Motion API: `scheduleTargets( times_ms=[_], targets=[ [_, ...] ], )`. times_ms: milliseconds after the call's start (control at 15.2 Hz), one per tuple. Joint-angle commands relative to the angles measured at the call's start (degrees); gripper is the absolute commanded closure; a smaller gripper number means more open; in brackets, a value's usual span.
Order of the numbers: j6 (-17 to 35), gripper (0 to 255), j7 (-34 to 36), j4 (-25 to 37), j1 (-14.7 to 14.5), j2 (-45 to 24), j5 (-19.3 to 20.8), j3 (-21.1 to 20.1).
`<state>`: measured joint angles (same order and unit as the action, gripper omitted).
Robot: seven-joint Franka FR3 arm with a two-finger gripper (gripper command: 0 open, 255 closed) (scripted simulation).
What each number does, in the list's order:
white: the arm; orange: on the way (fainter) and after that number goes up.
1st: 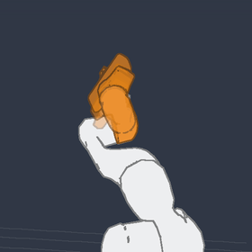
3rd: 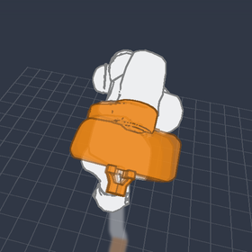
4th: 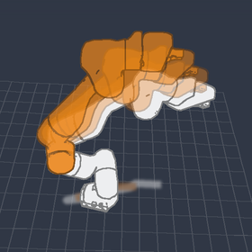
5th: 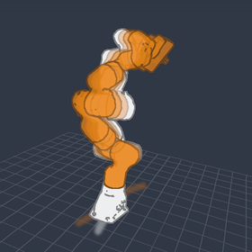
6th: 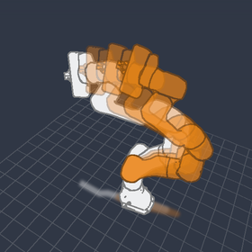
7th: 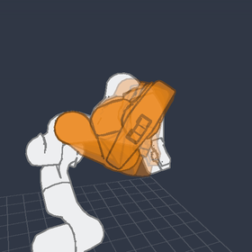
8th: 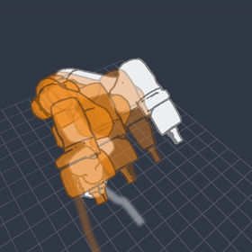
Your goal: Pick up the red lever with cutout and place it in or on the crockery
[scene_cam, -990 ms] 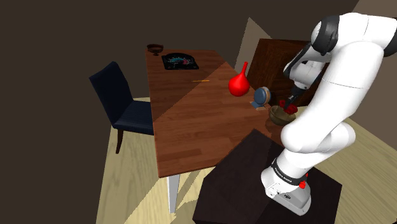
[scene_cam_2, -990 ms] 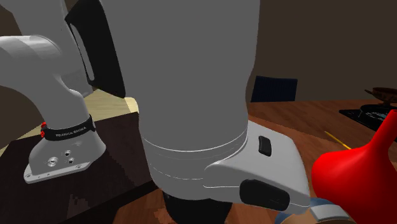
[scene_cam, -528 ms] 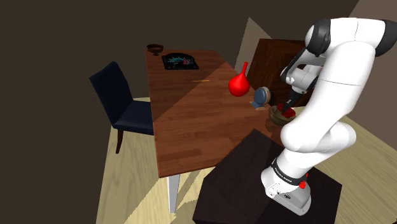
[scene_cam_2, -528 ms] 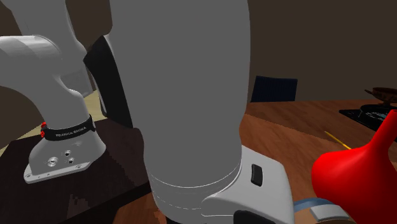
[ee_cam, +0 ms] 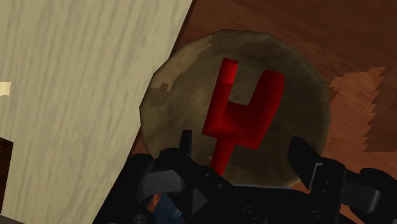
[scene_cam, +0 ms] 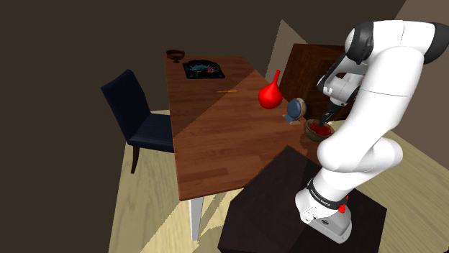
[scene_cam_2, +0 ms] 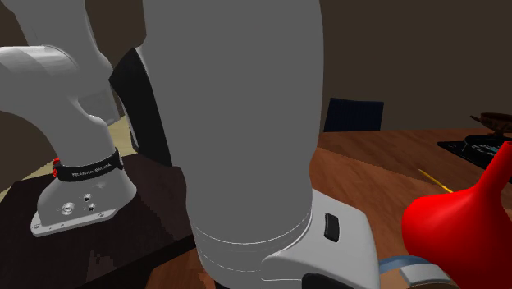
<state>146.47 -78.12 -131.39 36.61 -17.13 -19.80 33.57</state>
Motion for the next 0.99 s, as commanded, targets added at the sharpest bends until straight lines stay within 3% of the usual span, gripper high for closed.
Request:
scheduleTargets(
  times_ms=[0,198,462,924],
  targets=[
    [0.00,0,0.00,0.00,0.00,0.00,0.00,0.00],
    [0.00,0,0.00,0.00,0.00,0.00,0.00,0.00],
    [-5.62,0,5.35,0.12,-2.94,7.07,7.72,3.97],
    [-5.61,0,5.37,0.12,-2.86,7.08,7.74,3.89]
  ],
)
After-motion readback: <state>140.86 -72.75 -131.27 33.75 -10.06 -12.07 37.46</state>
